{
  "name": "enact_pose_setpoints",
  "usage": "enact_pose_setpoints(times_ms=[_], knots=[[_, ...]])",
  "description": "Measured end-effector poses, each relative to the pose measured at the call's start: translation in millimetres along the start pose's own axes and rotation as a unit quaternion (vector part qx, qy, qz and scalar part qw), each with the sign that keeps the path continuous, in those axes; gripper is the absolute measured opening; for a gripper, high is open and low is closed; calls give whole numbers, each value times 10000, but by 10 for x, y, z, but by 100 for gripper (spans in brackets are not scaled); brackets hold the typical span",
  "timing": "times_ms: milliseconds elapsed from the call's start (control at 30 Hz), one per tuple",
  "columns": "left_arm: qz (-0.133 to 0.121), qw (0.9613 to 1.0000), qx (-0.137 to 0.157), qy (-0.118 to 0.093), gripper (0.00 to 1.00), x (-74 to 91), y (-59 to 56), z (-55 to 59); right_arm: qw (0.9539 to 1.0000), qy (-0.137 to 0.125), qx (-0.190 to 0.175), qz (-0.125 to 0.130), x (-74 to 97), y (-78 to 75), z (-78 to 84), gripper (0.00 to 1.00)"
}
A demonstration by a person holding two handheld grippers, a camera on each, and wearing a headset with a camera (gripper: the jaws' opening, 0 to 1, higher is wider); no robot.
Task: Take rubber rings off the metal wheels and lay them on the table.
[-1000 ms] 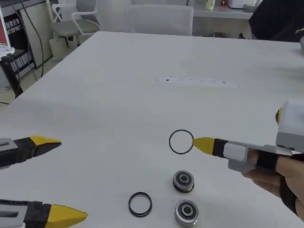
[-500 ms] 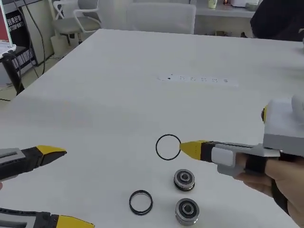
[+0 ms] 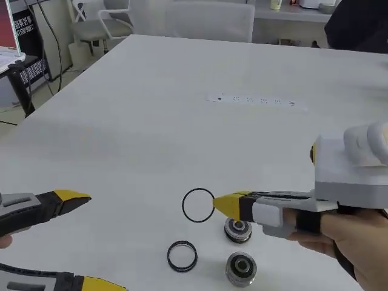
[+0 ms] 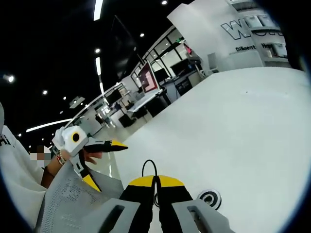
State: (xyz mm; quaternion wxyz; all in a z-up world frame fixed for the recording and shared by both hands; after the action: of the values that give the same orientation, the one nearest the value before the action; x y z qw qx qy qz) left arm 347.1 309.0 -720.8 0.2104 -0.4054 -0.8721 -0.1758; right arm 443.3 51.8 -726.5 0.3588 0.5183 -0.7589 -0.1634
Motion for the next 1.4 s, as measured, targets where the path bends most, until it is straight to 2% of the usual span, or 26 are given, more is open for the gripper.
enact_pose_setpoints(times_ms=[267, 467, 700, 733, 1067, 1233, 1400], knots=[[30, 9997, -88, 222, 84, -5, -10, 38, 9990, 424, 130, 5, -132, 36, 134, 0], [37, 9998, -69, 165, 85, -4, -12, 38, 9977, 660, 165, 16, -204, 19, 216, 0], [28, 9999, 4, 150, 85, -4, -9, 48, 9931, 1095, 338, 233, -294, -49, 370, 0], [27, 9999, 12, 148, 85, -3, -9, 49, 9905, 1242, 464, 362, -298, -86, 398, 0], [-16, 9999, 104, 124, 84, -1, 15, 65, 9938, 1038, 113, 377, -327, -170, 408, 0], [8, 9999, 113, 126, 83, -10, 10, 64, 9941, 1019, -3, 363, -349, -210, 440, 0], [13, 9999, 109, 119, 83, -14, 6, 63, 9936, 1051, 82, 394, -368, -199, 456, 0]])
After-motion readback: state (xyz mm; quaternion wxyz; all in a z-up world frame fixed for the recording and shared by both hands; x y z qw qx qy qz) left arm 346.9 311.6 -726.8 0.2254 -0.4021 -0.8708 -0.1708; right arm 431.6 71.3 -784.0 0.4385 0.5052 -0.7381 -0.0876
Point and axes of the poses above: the centre of the closed fingertips' face, and the gripper's own axes: x roughly backward along the fingers, y roughly to its left, z roughly out of its underside, the point moved 10 cm from there along x, roughly backward along the fingers, and after that the axes turned 9 degrees about -x, right-handed, at the moved point
